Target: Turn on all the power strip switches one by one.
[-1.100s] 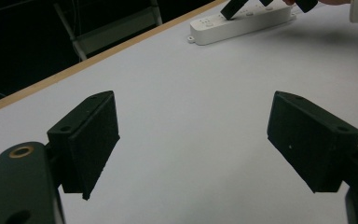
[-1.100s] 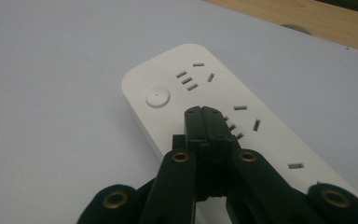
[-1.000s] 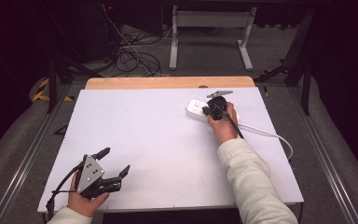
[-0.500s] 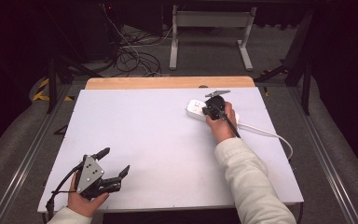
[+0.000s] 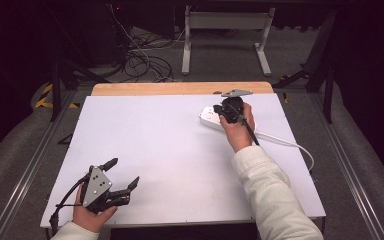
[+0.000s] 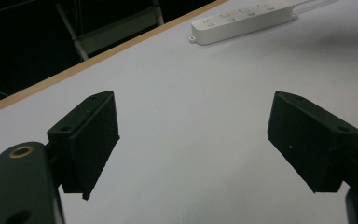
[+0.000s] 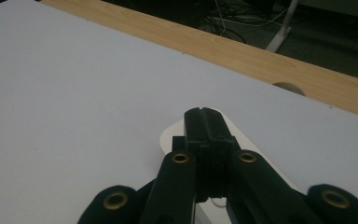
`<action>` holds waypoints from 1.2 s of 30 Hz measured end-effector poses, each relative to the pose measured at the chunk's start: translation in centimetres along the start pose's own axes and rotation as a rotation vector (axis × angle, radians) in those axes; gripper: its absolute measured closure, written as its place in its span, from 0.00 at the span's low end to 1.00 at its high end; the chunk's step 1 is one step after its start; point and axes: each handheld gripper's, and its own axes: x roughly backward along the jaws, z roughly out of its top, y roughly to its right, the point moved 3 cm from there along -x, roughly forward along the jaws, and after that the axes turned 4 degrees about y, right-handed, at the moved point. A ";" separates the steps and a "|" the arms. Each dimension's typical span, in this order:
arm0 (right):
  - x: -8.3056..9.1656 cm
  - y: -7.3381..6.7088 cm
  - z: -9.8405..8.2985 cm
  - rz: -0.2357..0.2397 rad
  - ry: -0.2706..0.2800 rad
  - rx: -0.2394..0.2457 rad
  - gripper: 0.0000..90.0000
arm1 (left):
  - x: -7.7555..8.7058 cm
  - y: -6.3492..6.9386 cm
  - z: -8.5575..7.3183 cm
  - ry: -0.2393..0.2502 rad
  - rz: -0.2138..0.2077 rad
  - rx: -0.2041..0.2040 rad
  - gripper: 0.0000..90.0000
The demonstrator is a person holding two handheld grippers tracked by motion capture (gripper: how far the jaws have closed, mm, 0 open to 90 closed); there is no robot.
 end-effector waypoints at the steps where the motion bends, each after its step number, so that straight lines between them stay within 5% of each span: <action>1: -0.1 -0.1 0.0 0.006 -0.003 0.001 1.00 | 0.0 0.0 0.0 -0.002 0.000 0.001 0.19; 25: -4.2 -0.6 -1.9 0.023 -0.082 0.009 1.00 | 0.0 0.0 -0.1 -0.003 -0.002 0.009 0.19; 36: -5.0 -0.5 -2.3 0.018 -0.072 0.004 1.00 | -0.1 -0.1 -0.1 -0.005 0.000 0.002 0.19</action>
